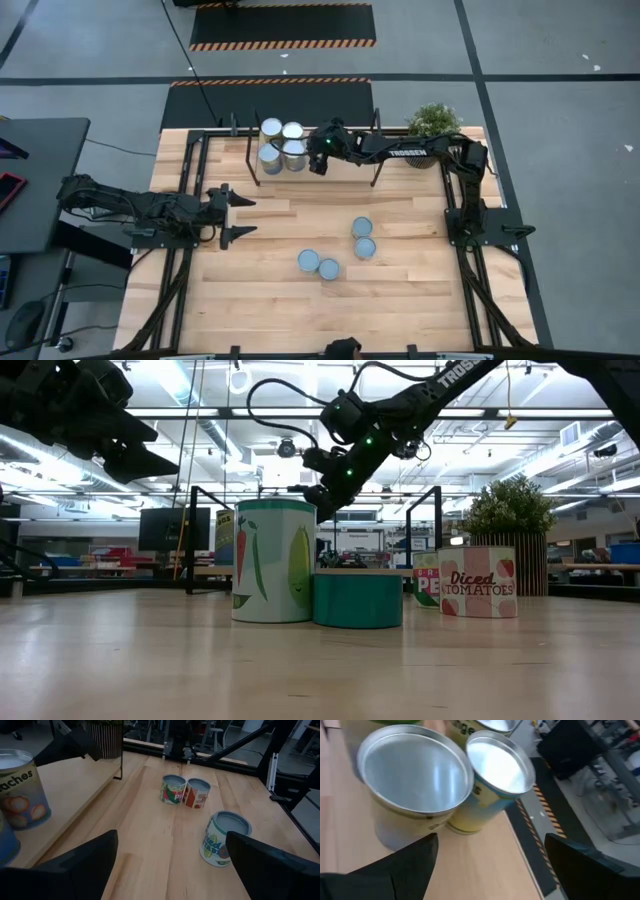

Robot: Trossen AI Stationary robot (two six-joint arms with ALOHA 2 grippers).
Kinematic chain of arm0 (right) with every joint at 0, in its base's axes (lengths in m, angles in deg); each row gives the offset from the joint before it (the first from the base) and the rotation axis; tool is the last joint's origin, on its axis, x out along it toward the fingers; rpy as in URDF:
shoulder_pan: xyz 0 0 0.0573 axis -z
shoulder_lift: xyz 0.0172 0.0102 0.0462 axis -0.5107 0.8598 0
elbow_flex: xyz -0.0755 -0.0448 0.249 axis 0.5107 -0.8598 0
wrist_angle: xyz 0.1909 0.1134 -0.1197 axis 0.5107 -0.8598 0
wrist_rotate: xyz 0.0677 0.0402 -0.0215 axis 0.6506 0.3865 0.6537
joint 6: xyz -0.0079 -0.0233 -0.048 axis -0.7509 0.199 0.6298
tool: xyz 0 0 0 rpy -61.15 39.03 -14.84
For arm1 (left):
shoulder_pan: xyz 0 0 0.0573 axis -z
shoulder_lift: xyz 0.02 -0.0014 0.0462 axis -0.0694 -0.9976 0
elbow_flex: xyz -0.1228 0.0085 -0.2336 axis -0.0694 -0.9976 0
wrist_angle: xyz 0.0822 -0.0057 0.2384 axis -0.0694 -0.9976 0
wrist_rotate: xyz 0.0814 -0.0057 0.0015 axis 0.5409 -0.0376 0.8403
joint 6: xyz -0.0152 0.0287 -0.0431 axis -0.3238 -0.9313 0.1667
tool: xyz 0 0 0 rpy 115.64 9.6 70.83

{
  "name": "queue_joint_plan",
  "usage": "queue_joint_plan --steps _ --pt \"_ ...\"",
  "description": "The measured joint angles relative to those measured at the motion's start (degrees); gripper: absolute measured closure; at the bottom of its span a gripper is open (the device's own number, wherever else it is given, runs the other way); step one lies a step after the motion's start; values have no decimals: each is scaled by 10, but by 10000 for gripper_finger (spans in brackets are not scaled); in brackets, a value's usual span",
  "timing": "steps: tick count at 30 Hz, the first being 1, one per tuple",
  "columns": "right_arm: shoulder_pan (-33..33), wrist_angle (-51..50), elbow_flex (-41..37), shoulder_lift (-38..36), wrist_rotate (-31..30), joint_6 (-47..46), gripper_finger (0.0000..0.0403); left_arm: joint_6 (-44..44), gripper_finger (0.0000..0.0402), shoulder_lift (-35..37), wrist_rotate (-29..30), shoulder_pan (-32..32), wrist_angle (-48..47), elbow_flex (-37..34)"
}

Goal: Pick and place cans onto a shelf
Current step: Put the canned peaches on the shelf

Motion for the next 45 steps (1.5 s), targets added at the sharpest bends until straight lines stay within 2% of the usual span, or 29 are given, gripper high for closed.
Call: queue_joint_plan --steps 4,6,8,10,14,20,25,34,39,45 --pt "-1 -8 0 0 40 -5 30 0 26 0 0 0 0 0" --pt "-1 -6 0 0 24 -6 30 0 26 0 0 0 0 0" --pt "2 4 0 0 -19 -9 30 0 26 0 0 0 0 0" --pt "9 21 0 0 -25 -10 30 0 26 0 0 0 0 0" --pt "24 56 0 0 34 -9 30 0 26 0 0 0 0 0" --pt "34 49 0 0 108 -7 30 0 26 0 0 0 0 0" --pt "32 27 0 0 59 -3 30 -1 26 0 0 0 0 0" --pt "-2 -48 0 0 71 -8 30 -1 26 0 0 0 -1 0" --pt "-44 -8 0 0 80 22 30 -1 26 0 7 -1 0 0" --pt "-74 59 0 0 17 67 30 14 26 0 7 0 0 0"
